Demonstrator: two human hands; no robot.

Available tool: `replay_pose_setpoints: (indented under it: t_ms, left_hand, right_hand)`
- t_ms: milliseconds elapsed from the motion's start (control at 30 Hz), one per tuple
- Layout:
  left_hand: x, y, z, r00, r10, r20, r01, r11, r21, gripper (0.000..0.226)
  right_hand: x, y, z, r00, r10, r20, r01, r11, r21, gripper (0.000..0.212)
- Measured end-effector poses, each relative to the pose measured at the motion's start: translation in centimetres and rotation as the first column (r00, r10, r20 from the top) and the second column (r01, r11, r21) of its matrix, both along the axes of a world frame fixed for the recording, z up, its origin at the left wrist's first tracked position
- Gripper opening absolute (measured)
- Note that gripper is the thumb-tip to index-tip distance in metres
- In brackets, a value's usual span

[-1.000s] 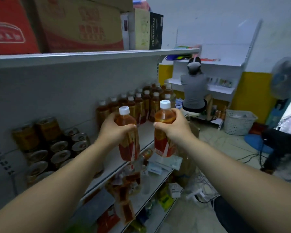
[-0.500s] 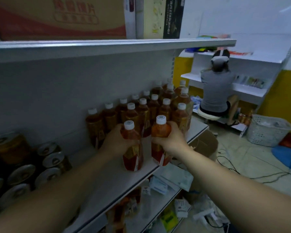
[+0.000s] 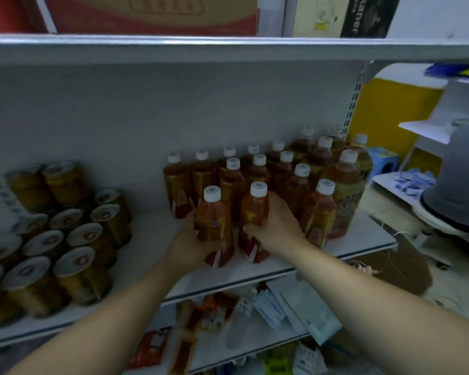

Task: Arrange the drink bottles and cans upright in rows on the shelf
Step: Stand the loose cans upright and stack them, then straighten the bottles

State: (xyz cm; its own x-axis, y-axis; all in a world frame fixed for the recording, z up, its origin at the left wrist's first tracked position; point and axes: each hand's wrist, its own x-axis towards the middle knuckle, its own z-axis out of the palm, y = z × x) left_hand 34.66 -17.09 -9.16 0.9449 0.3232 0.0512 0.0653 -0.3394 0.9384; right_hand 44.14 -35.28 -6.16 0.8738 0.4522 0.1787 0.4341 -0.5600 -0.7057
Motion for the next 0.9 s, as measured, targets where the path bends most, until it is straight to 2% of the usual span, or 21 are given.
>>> replay_pose_setpoints:
  t_ms: [167, 233, 300, 367, 433, 533, 600, 700, 733, 900]
  left_hand:
    - [0.0, -0.7, -0.9, 0.993, 0.113, -0.014, -0.113, 0.993, -0.017, 0.089]
    - [0.2, -0.7, -0.9, 0.994, 0.102, -0.025, -0.102, 0.995, 0.006, 0.09]
    - [0.5, -0.8, -0.9, 0.996, 0.079, -0.039, -0.078, 0.996, 0.037, 0.091]
    - [0.8, -1.2, -1.0, 0.997, 0.073, -0.03, -0.071, 0.997, 0.042, 0.088]
    - [0.8, -1.9, -1.2, 0.996, 0.092, -0.002, -0.092, 0.995, 0.033, 0.088]
    - [0.6, -3.2, -1.4, 0.991, 0.126, 0.051, -0.127, 0.992, 0.026, 0.097]
    - [0.7, -4.3, -1.7, 0.978, 0.19, 0.082, -0.192, 0.981, 0.014, 0.105]
    - [1.8, -5.8, -1.9, 0.947, 0.3, 0.114, -0.299, 0.954, -0.025, 0.11]
    - [2.2, -6.2, -1.8, 0.935, 0.335, 0.117, -0.334, 0.942, -0.026, 0.11]
    - [3.9, -8.1, -2.0, 0.875, 0.46, 0.149, -0.459, 0.887, -0.044, 0.103]
  right_hand:
    - [-0.8, -0.3, 1.3, 0.999, 0.013, 0.03, -0.011, 0.997, -0.075, 0.089]
    - [-1.1, -1.0, 2.6, 0.984, 0.007, 0.177, 0.007, 0.997, -0.079, 0.087]
    - [-0.4, -2.1, 4.7, 0.907, -0.054, 0.418, 0.083, 0.995, -0.051, 0.078]
    - [1.9, -3.4, 6.8, 0.839, -0.13, 0.528, 0.211, 0.973, -0.097, 0.073]
    - [4.8, -4.6, 8.8, 0.896, -0.148, 0.419, 0.277, 0.923, -0.268, 0.076]
    - [8.4, -5.8, 9.8, 0.975, -0.076, 0.208, 0.177, 0.832, -0.526, 0.088]
    - [9.9, -6.3, 9.9, 0.979, -0.019, 0.201, 0.142, 0.774, -0.617, 0.094]
    - [11.0, -7.1, 10.3, 0.93, -0.025, 0.368, 0.286, 0.677, -0.678, 0.099]
    - [11.3, -7.4, 10.4, 0.916, -0.012, 0.4, 0.304, 0.672, -0.675, 0.1]
    - [12.1, -8.1, 9.7, 0.948, 0.12, 0.296, 0.123, 0.719, -0.684, 0.09]
